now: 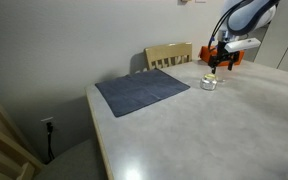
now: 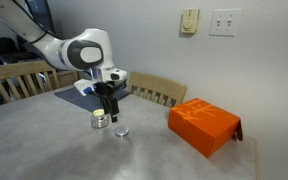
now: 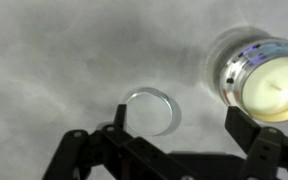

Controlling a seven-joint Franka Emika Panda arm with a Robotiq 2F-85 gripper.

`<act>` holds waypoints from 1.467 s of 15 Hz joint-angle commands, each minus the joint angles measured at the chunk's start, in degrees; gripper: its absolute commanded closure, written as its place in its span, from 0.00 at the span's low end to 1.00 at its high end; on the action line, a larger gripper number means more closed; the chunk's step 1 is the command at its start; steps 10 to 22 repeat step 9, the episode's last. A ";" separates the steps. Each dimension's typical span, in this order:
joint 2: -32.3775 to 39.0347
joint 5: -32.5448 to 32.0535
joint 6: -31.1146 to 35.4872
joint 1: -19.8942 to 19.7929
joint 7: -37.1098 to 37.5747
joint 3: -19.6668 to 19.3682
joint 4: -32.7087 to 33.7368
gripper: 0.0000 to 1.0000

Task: Take the lid off the shiny container and put it on table

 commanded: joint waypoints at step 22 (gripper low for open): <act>-10.04 -10.08 -10.70 5.52 16.28 0.44 -8.01 0.00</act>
